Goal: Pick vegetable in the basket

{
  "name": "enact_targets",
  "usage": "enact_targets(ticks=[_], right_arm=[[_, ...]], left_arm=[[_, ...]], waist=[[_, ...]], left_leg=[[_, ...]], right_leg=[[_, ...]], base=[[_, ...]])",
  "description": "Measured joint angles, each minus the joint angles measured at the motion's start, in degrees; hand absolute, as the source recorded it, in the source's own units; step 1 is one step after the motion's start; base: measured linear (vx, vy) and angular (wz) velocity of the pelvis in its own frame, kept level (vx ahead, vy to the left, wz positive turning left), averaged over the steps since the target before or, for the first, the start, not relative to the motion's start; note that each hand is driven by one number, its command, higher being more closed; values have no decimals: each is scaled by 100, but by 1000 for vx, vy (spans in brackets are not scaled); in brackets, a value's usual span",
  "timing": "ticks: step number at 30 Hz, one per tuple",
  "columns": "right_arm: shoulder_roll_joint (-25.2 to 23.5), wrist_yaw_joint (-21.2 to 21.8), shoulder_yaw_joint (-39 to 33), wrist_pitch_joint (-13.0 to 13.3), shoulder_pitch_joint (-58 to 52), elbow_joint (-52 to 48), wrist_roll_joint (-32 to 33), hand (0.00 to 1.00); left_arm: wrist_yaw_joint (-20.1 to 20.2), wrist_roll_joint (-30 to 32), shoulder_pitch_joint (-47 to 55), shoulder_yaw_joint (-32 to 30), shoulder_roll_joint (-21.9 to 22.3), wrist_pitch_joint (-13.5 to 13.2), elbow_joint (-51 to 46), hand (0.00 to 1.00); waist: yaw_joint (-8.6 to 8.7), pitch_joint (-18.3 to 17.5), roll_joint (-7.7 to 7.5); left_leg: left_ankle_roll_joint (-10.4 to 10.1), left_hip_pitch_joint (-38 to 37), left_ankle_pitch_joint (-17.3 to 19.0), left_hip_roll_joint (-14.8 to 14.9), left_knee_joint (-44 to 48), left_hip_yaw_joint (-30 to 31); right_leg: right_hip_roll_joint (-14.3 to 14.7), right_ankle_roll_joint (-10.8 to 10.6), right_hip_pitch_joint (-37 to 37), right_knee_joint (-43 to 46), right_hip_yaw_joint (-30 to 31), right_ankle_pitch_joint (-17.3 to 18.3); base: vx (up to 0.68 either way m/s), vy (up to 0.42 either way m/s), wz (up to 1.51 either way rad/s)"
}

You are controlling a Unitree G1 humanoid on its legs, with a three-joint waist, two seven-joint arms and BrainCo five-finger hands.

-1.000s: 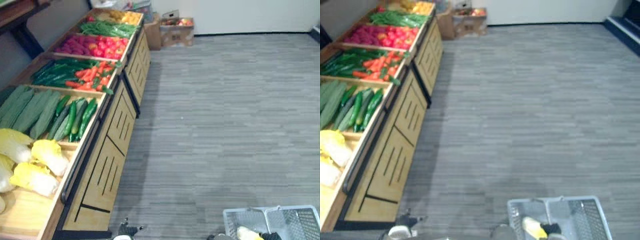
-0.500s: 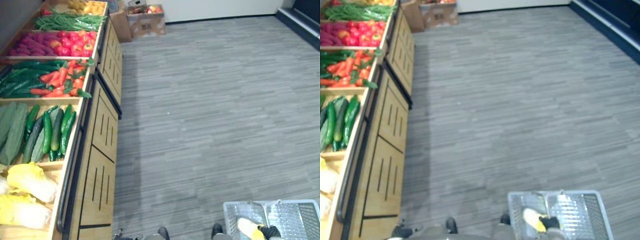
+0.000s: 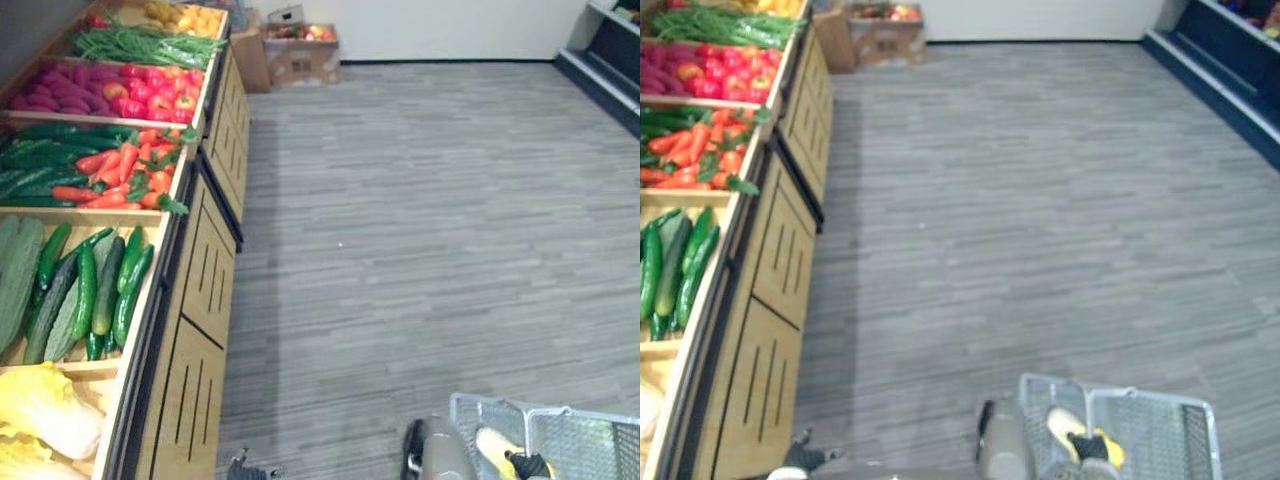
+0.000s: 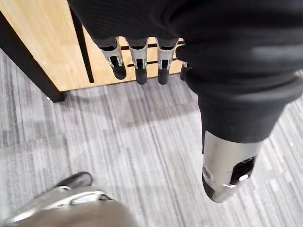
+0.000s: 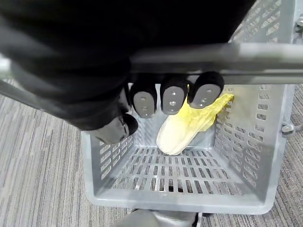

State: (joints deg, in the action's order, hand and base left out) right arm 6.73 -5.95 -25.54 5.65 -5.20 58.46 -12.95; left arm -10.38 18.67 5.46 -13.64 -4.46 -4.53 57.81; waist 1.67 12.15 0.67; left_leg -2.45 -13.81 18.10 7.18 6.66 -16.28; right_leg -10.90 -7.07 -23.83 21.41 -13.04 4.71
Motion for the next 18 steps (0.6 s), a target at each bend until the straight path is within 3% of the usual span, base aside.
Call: enact_targets(ticks=[1,2,3,4,5,6,7,8,9,10,11,13,16,18], right_arm=[[-85,1,-77,-10,-53,-58,1,100],[-121,1,-112,-23,-103,-98,2,100],[-126,-1,-118,-32,-162,-123,2,100],[-128,-5,-125,-32,-160,-153,2,100],[-137,2,-224,-21,-139,-226,-1,100],[-150,14,-341,-8,-120,-252,-10,100],[-148,13,-393,-6,-122,-257,-11,100],[-152,14,-491,-14,-138,-254,-9,100],[-154,9,-536,-26,-164,-254,-9,100],[-149,-2,-537,-27,-172,-251,-9,100],[-133,-20,-530,-35,-169,-246,-10,100],[-102,-57,-486,-27,-144,-259,-10,100],[-105,-113,-486,-25,-119,-414,4,100],[-105,-113,-470,-22,-113,-470,5,100]], left_arm=[[-1,0,-60,-94,53,-1,-76,0],[-1,0,-120,-214,109,-4,-84,0],[-5,-1,-192,-313,187,-2,-80,0],[-2,0,-241,-357,253,-13,-83,0],[-4,-1,-295,-408,386,-35,-92,0],[-9,-4,-286,-426,491,-34,-86,0],[-13,-12,-287,-424,534,-34,-87,0],[-25,-28,-289,-423,595,-34,-113,0],[-45,-51,-256,-420,632,-31,-141,0],[-46,-112,-241,-431,644,-26,-202,0],[-51,-213,-244,-431,639,-33,-335,0],[-62,-275,-246,-441,621,-37,-439,0],[-75,-292,-247,-463,660,-41,-620,0],[-84,-381,-299,-465,659,-40,-697,0]], waist=[[2,-5,-49],[3,-2,-77],[7,7,-27],[1,-1,9],[-16,-10,34],[5,-37,80],[17,-48,100],[55,-51,105],[75,-37,81],[68,-7,31],[-32,-4,59],[-72,21,26],[-108,28,14],[-220,30,4]], left_leg=[[-156,-138,69,54,-65,73],[-285,-245,150,143,-88,155],[-311,-342,163,242,-88,207],[-305,-324,122,275,-16,228],[-463,-291,-76,377,227,275],[-487,-116,-240,528,716,412],[-482,30,-337,621,1110,510],[-478,488,-757,804,2112,768],[-538,1032,-1440,1004,3224,985],[-563,1314,-1531,1107,3797,1048],[-580,1762,-1475,1286,4779,952],[-489,2220,-1207,1385,5391,641],[-355,2892,-871,1348,5118,67],[-252,3120,-783,1267,4291,-341]], right_leg=[[18,10,1,-584,139,-194],[39,68,-8,-483,182,-672],[104,174,-97,-74,207,-782],[110,267,-234,297,206,-507],[106,379,-391,852,191,-54],[107,470,-372,1190,72,266],[116,495,-298,1285,1,429],[125,550,-77,1361,-160,714],[144,639,217,1335,-284,922],[173,690,349,1311,-321,997],[257,785,645,1213,-337,1090],[325,812,1175,912,-374,1107],[317,759,1984,206,-513,1106],[294,636,2298,-127,-571,1079]], base=[[552,-331,51],[490,-335,48],[388,-275,32],[479,-340,17],[472,-358,10],[571,-430,14],[498,-375,37],[588,-405,53],[571,-385,52],[536,-332,19],[419,-203,-13],[399,-141,-15],[345,-10,8],[329,118,6]])
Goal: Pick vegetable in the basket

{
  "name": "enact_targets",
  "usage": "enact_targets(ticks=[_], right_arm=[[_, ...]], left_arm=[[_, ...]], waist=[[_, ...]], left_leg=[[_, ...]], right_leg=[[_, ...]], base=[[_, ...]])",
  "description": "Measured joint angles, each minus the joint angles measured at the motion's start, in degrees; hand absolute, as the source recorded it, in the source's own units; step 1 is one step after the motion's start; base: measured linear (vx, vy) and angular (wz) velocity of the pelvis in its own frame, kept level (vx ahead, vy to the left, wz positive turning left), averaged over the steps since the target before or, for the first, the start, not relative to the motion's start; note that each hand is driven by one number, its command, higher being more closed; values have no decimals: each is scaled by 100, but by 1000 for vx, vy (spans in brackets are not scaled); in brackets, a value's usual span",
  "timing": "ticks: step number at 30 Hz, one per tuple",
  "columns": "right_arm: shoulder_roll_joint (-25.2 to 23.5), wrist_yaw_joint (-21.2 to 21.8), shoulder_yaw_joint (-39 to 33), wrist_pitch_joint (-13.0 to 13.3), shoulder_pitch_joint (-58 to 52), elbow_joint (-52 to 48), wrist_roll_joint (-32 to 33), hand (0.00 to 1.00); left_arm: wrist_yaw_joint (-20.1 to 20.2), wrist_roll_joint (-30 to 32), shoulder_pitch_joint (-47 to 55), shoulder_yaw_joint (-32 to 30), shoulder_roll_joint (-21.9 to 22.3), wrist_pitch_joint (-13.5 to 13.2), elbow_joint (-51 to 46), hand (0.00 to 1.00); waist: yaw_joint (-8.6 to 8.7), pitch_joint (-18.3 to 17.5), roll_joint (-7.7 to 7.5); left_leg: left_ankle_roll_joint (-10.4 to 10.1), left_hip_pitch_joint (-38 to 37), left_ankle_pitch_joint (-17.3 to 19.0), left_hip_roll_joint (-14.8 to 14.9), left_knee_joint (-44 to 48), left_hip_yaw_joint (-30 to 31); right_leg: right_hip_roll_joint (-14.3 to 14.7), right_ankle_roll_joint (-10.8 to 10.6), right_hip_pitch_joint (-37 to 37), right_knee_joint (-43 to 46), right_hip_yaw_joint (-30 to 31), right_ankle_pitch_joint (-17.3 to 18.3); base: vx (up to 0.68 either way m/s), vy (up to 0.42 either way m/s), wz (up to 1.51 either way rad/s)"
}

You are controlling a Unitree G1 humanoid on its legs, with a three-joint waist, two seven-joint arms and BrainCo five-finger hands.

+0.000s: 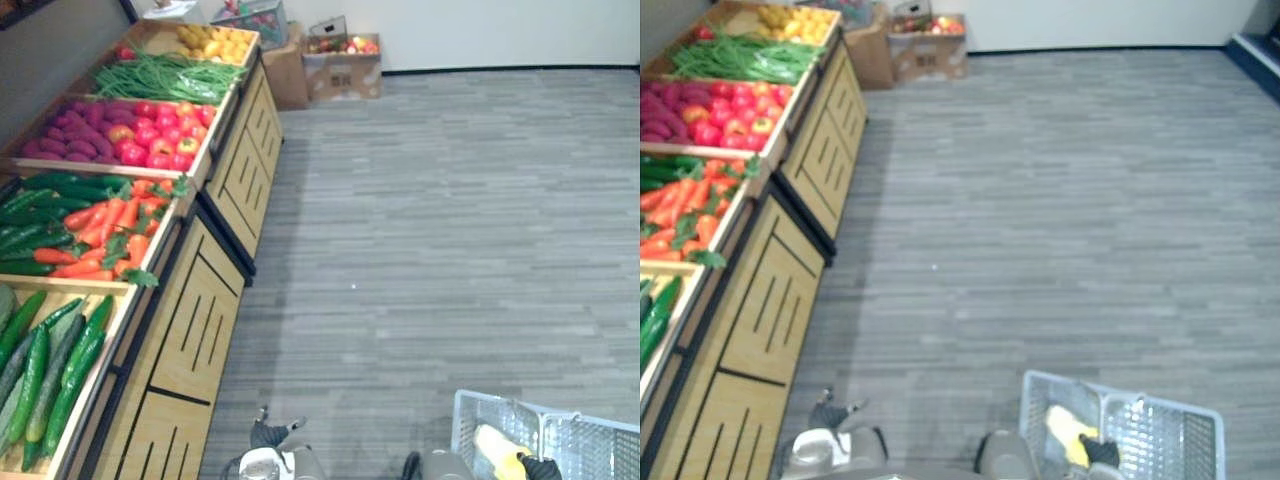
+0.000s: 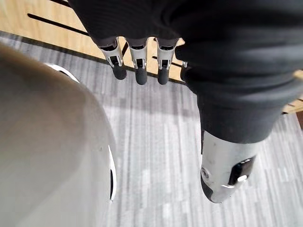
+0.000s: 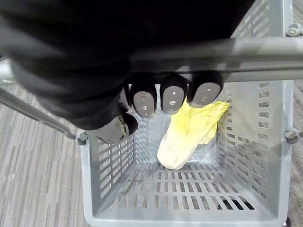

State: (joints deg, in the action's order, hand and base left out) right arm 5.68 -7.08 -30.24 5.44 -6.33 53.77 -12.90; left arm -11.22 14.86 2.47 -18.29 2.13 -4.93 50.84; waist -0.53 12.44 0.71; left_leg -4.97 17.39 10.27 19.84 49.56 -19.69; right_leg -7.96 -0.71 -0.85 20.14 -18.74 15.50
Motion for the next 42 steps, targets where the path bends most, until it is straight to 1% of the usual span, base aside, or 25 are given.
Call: enact_targets(ticks=[2,3,4,5,7,10,12,14,15,16,18,19,20,21,23,25,27,28,30,31,33,35,37,40,42], right_arm=[[-11,-9,30,-1,18,-25,-17,100],[-13,-12,32,-1,-2,-51,-21,100],[-29,-25,38,-2,-57,-96,-19,100],[-100,-48,71,-3,-52,-101,-21,100],[-278,-83,254,11,-69,-146,-18,100],[-489,-62,323,15,-22,-126,-12,100],[-482,11,310,50,21,109,-9,100],[-376,20,299,123,82,361,-11,100],[-340,45,143,239,199,442,3,100],[-323,58,126,288,243,453,23,100],[-208,76,175,349,352,443,42,100],[-206,80,182,364,366,442,42,100],[-211,120,203,380,435,447,43,100],[-210,128,179,413,493,436,47,100],[-207,126,127,450,526,437,48,100],[-216,120,59,442,570,401,50,100],[-227,120,-14,396,590,361,50,100],[-241,120,-94,361,555,297,52,100],[-291,122,-125,321,547,282,55,100],[-315,123,-151,268,535,266,55,100],[-343,118,-315,253,539,154,55,100],[-305,136,-318,264,457,97,54,100],[-225,141,-293,259,442,102,47,100],[-219,196,-222,154,402,124,1,100],[-191,223,-84,46,345,247,-20,100]], left_arm=[[-36,-25,-32,-17,32,2,-1,0],[-71,-9,-33,-42,48,11,24,0],[-117,-14,-36,-165,108,7,60,0],[-145,-3,-65,-268,119,8,66,0],[-192,4,-69,-310,62,16,57,0],[-203,4,-95,-444,1,13,74,0],[-203,23,36,-440,-80,11,200,0],[-196,61,53,-357,-146,12,338,0],[-185,111,65,-217,-235,21,441,0],[-163,116,88,-140,-283,21,475,0],[-80,120,183,220,-444,46,535,0],[-77,124,205,292,-471,49,552,0],[-72,138,234,335,-552,56,612,0],[-75,158,240,338,-613,69,665,0],[-76,160,240,280,-652,74,744,0],[-77,138,251,159,-623,110,748,0],[-62,115,249,36,-519,133,750,0],[-9,115,230,-24,-411,120,743,0],[42,110,221,-181,-374,74,726,0],[41,95,215,-467,-284,62,787,0],[50,95,211,-582,-152,9,715,0],[29,94,222,-706,-31,6,658,0],[31,95,230,-762,79,3,653,0],[30,-67,160,-917,221,11,606,0],[34,-247,121,-907,212,14,535,0]], waist=[[-116,-1,-3],[-123,-9,6],[-142,-21,21],[-153,-57,-54],[-135,-184,-301],[-275,-256,-360],[-282,-541,-409],[-260,-658,-431],[-176,-668,-453],[-129,-656,-475],[-45,-653,-423],[-39,-652,-350],[-43,-625,-418],[-35,-598,-371],[14,-566,-402],[22,-518,-406],[23,-465,-274],[28,-453,-123],[25,-447,-156],[13,-428,-142],[-78,-435,-26],[-47,-409,-68],[-54,-487,6],[-4,-491,45],[-53,-463,-8]], left_leg=[[199,-15,-175,-290,-1908,-410],[277,-93,-486,-418,-2723,-485],[345,-178,-1117,-531,-3456,-463],[505,-205,-1179,-736,-3484,-497],[569,-126,-998,-945,-3435,-545],[700,-109,-575,-904,-2869,-665],[721,-214,-476,-1064,-2871,-637],[686,-405,-414,-1259,-3159,-589],[640,-667,-260,-1461,-3484,-479],[620,-780,-243,-1526,-3605,-470],[674,-1399,-129,-1730,-3988,-365],[683,-1509,-80,-1742,-4025,-314],[688,-1692,16,-1752,-4066,-225],[678,-1888,72,-1757,-4130,-123],[707,-2116,173,-1755,-4158,100],[633,-2372,270,-1726,-4168,269],[475,-2601,429,-1549,-4137,427],[271,-2721,564,-1318,-4137,584],[108,-2874,665,-1190,-4153,680],[-166,-3085,829,-938,-4150,829],[-235,-3090,534,-830,-4154,784],[-282,-3271,126,-807,-4228,972],[-268,-3220,-74,-695,-4120,1122],[-375,-2103,-469,-381,-2336,1564],[-407,-1414,-540,-200,-1094,1104]], right_leg=[[-114,-139,283,-151,-54,8],[-157,-269,410,-206,-115,39],[-214,-476,555,-216,-153,157],[-364,-566,647,-217,-128,210],[-516,-615,696,-512,-119,25],[-541,-704,1007,-859,108,-397],[-597,-797,992,-879,507,-797],[-690,-798,796,-434,756,-919],[-870,-917,330,693,1012,-1034],[-947,-939,132,1169,1143,-1184],[-1033,-1031,-435,2626,1650,-2612],[-1023,-1040,-542,2951,1691,-2547],[-979,-837,-902,3627,1694,-1946],[-928,-746,-1153,3928,1479,-1350],[-916,-415,-1360,3630,951,-763],[-869,-318,-1485,2866,594,-549],[-671,-317,-1583,1823,487,-552],[-451,-404,-1614,742,535,-660],[-338,-483,-1599,-263,735,-984],[-179,-461,-1487,-417,805,-1765],[-169,-344,-1655,267,796,-1292],[-337,-276,-1698,1077,715,-623],[-343,-226,-1600,1196,550,-364],[-316,-179,-1048,757,-18,-196],[-390,-171,-421,375,-328,-192]], base=[[381,220,3],[366,262,14],[368,273,24],[390,244,34],[399,201,27],[355,178,1],[302,164,-4],[262,183,6],[252,196,16],[190,140,25],[227,117,27],[267,85,24],[281,44,35],[278,30,39],[268,-21,60],[391,-139,65],[476,-248,57],[446,-280,59],[562,-374,60],[560,-382,45],[403,-294,34],[413,-342,52],[447,-324,59],[339,-252,87],[214,-107,61]])
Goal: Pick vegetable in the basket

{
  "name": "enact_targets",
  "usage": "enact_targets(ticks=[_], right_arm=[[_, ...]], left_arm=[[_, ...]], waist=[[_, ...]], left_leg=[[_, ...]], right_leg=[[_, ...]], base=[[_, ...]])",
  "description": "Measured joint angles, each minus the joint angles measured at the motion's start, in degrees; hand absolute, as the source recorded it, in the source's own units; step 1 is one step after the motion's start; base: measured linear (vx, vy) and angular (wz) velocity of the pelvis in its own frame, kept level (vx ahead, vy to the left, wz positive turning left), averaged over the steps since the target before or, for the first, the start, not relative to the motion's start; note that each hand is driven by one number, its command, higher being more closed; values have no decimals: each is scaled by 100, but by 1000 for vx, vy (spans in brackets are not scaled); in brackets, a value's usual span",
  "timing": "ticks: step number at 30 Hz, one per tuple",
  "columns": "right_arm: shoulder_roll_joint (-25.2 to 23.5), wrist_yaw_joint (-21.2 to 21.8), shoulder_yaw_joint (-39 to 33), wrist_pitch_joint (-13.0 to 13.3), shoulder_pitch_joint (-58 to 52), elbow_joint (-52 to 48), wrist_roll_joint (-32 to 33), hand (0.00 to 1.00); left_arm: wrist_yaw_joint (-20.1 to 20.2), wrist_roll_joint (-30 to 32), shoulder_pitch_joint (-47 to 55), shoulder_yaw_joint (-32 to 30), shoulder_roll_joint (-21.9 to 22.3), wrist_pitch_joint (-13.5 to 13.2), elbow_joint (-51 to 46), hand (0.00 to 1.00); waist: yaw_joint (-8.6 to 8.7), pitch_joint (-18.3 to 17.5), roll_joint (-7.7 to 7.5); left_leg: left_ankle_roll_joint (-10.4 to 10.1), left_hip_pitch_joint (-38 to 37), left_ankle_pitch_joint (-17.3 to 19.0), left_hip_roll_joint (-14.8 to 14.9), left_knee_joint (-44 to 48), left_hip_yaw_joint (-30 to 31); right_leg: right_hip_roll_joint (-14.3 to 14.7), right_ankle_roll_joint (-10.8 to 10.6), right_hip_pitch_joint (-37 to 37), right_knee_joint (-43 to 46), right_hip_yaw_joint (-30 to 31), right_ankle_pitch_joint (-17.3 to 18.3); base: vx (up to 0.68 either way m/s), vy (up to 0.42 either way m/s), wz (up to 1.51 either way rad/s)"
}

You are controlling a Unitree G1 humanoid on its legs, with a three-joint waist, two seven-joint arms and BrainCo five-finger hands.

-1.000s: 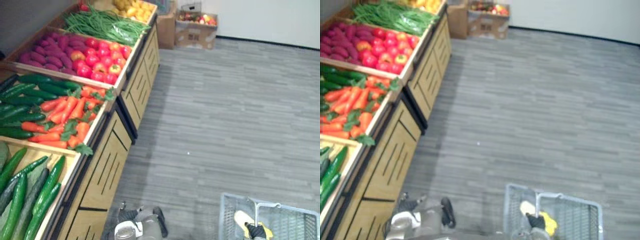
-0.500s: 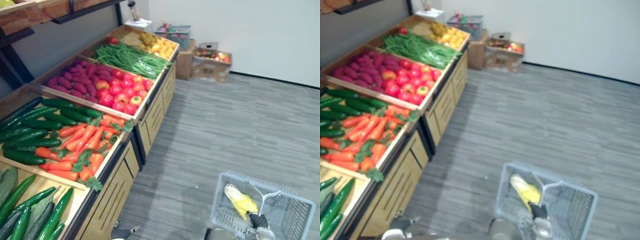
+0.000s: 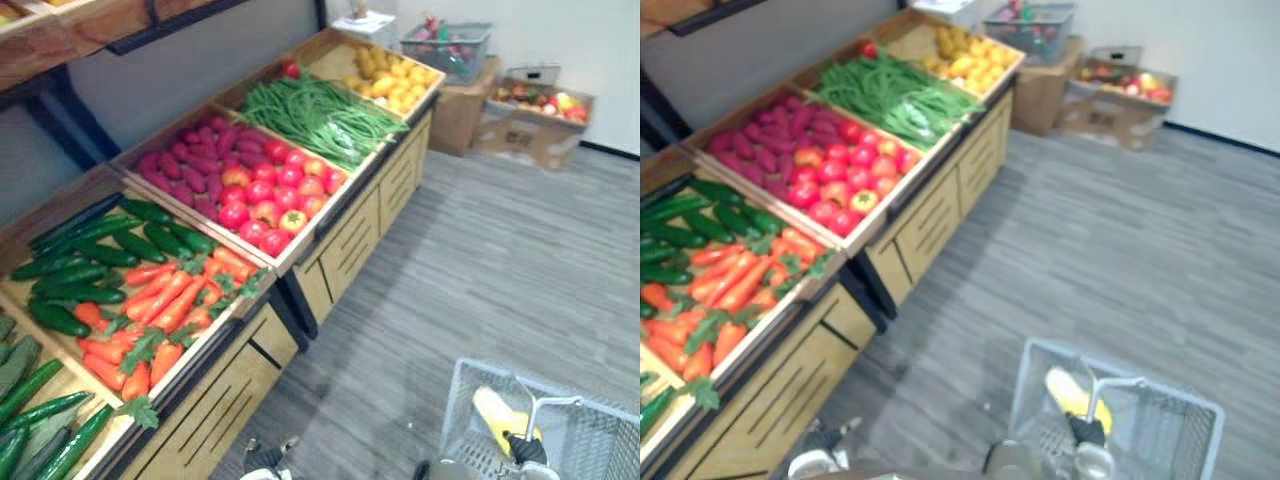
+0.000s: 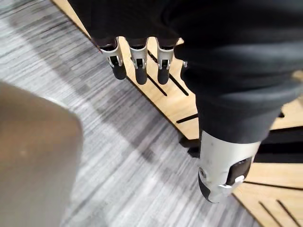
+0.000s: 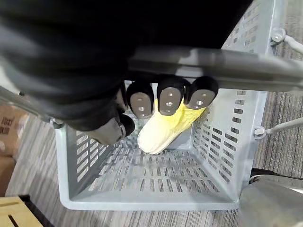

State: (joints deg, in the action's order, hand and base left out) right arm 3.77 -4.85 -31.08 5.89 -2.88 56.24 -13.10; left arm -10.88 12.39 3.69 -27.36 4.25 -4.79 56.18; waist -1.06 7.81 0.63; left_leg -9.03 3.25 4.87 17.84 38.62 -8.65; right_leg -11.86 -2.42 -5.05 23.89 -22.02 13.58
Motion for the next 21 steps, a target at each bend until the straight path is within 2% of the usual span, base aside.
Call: enact_targets(ticks=[1,2,3,4,5,6,7,8,9,10,11,13,14,18,21], right_arm=[[17,-2,19,-6,-38,13,-1,100],[46,-3,22,-12,-145,48,0,100],[-13,0,-2,0,-246,45,16,100],[-71,-6,-71,0,-285,55,36,100],[-71,-3,-194,8,-308,98,73,100],[-51,-1,-316,21,-276,102,106,100],[-31,-14,-429,67,-186,89,196,100],[-106,-19,-390,63,-161,80,189,100],[-89,-27,-376,35,-105,121,179,100],[14,-86,-459,28,-111,223,176,100],[142,-126,-451,19,-86,276,172,100],[314,-122,-454,-16,-3,379,168,100],[348,-122,-452,-24,56,452,154,100],[132,-97,-433,-9,40,553,-29,100],[109,-99,-437,-14,36,574,-29,100]], left_arm=[[-1,-5,-5,8,-5,3,-2,0],[-3,-9,9,37,-26,0,-25,0],[-7,-9,3,62,-85,12,-37,0],[-9,-4,-10,149,-159,20,-49,0],[-8,-3,-18,327,-197,41,-50,0],[-10,3,-95,463,-206,46,-62,0],[-36,11,-163,458,-239,83,28,0],[-39,15,-151,477,-384,103,30,0],[-38,22,-197,517,-448,122,128,0],[-9,35,-169,627,-387,111,175,0],[-13,29,-164,689,-372,115,205,0],[-21,3,-95,714,-313,113,211,0],[-19,7,-95,748,-343,117,241,0],[-12,7,-78,932,-538,114,256,0],[-9,12,-49,1002,-622,111,258,0]], waist=[[9,1,-3],[-4,-31,-37],[57,-101,-139],[102,-119,-178],[131,-113,-224],[158,-46,-219],[184,-14,-35],[171,21,-225],[179,144,-219],[232,125,-274],[240,130,-215],[216,119,-50],[226,82,9],[255,56,-166],[253,32,-205]], left_leg=[[51,92,-33,15,-31,-247],[350,145,-216,107,-139,-853],[391,142,-305,106,-307,-1140],[423,142,-333,91,-464,-1346],[462,107,-374,50,-665,-1482],[483,-15,-443,-23,-896,-1585],[441,25,-411,250,-1045,-1623],[423,56,-471,217,-1022,-1781],[245,50,-285,220,-1227,-1853],[233,29,-268,31,-1873,-1901],[229,-90,-384,-158,-2498,-1881],[260,-284,-909,-394,-3300,-1906],[250,-390,-909,-479,-3532,-1868],[251,-453,-906,-770,-3762,-1709],[311,-494,-868,-929,-3894,-1669]], right_leg=[[-23,-2,154,-53,-68,-1],[-79,-5,380,-93,-238,0],[-171,-13,508,-156,-403,-7],[-257,-11,608,-170,-502,-10],[-412,-12,572,90,-625,-11],[-603,20,239,779,-685,22],[-140,-130,154,108,-483,276],[-23,80,288,-1196,-514,-673],[-62,-8,443,-1082,-670,-606],[-129,-5,481,-1091,-809,-608],[-157,-6,515,-1093,-908,-607],[-111,-14,520,-1084,-928,-603],[-125,-55,535,-1114,-922,-603],[-251,-311,733,-1443,-1035,-766],[-351,-415,776,-1520,-1062,-836]], base=[[201,-66,64],[212,-41,104],[235,-8,145],[191,22,156],[176,56,136],[99,37,126],[96,-31,108],[14,-81,108],[55,-34,101],[89,67,97],[129,118,66],[130,158,24],[116,188,16],[54,106,17],[17,91,12]])
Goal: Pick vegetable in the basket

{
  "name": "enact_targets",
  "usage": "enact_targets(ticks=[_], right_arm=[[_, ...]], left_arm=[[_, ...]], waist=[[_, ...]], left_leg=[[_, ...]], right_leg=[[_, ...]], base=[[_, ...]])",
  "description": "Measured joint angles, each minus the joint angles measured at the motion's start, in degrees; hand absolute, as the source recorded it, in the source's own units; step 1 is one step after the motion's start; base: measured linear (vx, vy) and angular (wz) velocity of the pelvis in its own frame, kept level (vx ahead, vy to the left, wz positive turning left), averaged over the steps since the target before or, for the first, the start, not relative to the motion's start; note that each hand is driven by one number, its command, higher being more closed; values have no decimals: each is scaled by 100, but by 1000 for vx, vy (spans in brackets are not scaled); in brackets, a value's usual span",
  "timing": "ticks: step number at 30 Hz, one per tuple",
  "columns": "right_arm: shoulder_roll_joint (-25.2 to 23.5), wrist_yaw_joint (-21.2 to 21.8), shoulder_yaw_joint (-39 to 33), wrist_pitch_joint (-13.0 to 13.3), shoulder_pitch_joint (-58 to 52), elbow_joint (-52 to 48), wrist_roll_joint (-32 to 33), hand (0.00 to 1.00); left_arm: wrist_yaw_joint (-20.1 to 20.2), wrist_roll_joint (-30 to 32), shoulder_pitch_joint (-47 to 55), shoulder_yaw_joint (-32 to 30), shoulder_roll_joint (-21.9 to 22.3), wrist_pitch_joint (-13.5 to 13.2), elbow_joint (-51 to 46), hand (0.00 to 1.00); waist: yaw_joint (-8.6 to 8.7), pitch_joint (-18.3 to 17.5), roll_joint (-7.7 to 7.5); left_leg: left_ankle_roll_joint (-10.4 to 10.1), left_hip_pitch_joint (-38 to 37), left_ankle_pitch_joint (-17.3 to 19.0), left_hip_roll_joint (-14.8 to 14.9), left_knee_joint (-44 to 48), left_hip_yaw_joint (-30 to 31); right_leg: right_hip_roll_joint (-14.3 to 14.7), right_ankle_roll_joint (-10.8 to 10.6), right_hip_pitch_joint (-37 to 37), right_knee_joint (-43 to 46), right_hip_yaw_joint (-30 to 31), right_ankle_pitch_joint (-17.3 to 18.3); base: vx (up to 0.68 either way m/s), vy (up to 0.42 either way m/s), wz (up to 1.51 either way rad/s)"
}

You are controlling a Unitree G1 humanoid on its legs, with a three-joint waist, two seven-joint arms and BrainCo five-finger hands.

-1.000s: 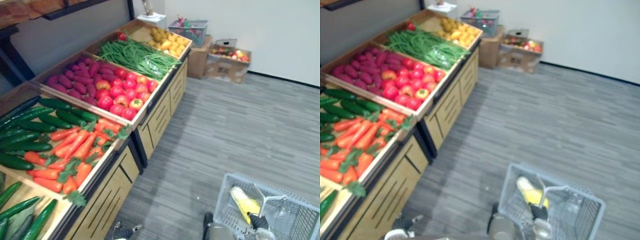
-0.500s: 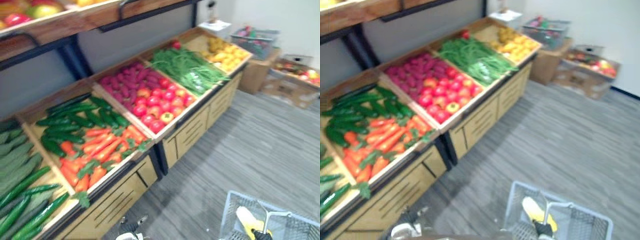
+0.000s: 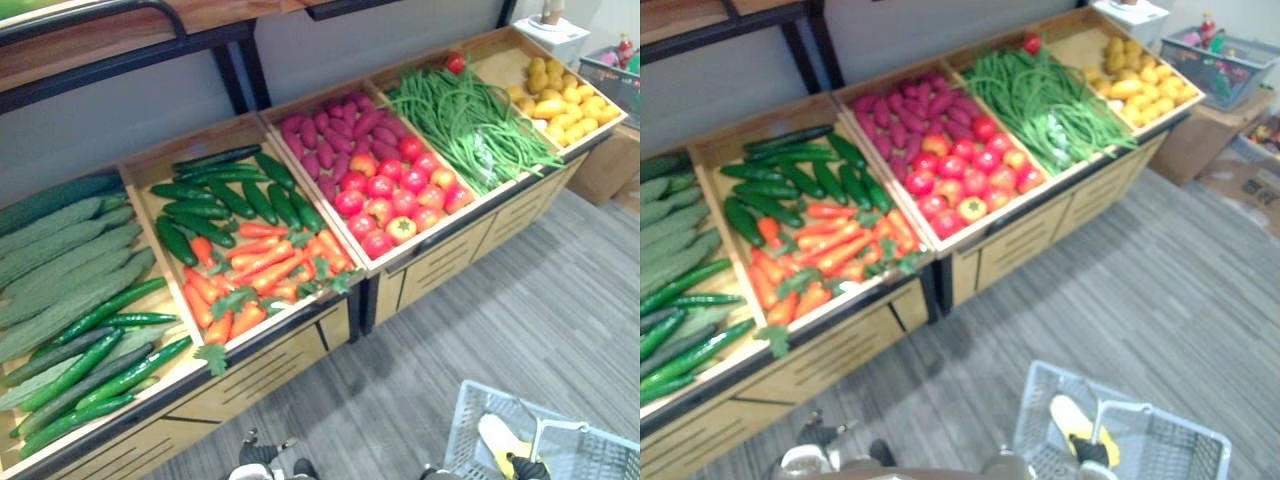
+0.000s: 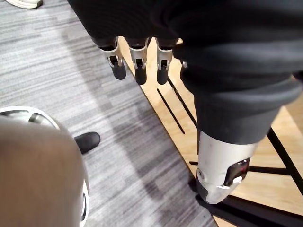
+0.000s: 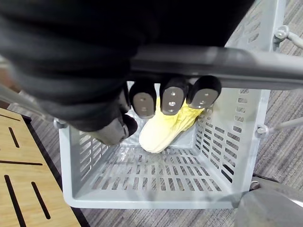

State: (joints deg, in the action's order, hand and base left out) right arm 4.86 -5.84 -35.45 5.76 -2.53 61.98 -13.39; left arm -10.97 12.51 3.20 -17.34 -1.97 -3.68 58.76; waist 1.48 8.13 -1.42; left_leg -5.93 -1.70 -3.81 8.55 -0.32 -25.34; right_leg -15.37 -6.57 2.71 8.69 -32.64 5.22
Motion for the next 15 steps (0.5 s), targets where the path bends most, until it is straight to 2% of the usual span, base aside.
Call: enact_targets(ticks=[4,6,8,10,13,15], right_arm=[[35,2,29,2,3,-5,-11,100],[54,1,112,18,31,-32,-10,100],[-18,20,282,85,26,-43,-7,100],[-145,24,390,81,-23,-15,-5,100],[-238,86,484,77,15,97,-5,100],[-227,102,481,72,24,98,-3,100]], left_arm=[[4,9,83,152,-130,-9,2,0],[8,9,116,173,-156,-13,16,0],[8,8,251,170,-328,-8,14,0],[5,3,380,125,-461,-2,21,0],[-3,-114,434,-100,-522,1,149,0],[-1,-120,425,-209,-449,3,248,0]], waist=[[-5,-2,1],[-10,-29,45],[-4,-64,-108],[-18,-134,-207],[-47,-204,-312],[-55,-209,-324]], left_leg=[[67,-148,166,-81,-229,92],[78,-168,299,-109,-286,118],[94,-152,343,-207,-327,218],[109,-143,288,-211,-477,376],[44,111,140,-191,-548,606],[21,173,81,-173,-547,736]], right_leg=[[-107,-11,-61,331,15,-6],[-265,-5,-312,863,176,-4],[-366,5,-560,1301,890,-11],[-210,41,-554,1079,1324,-35],[-7,60,-530,715,1604,-51],[55,57,-383,489,1575,-48]], base=[[-20,101,10],[-70,131,3],[-105,98,19],[-5,17,28],[27,-41,31],[42,-50,30]])
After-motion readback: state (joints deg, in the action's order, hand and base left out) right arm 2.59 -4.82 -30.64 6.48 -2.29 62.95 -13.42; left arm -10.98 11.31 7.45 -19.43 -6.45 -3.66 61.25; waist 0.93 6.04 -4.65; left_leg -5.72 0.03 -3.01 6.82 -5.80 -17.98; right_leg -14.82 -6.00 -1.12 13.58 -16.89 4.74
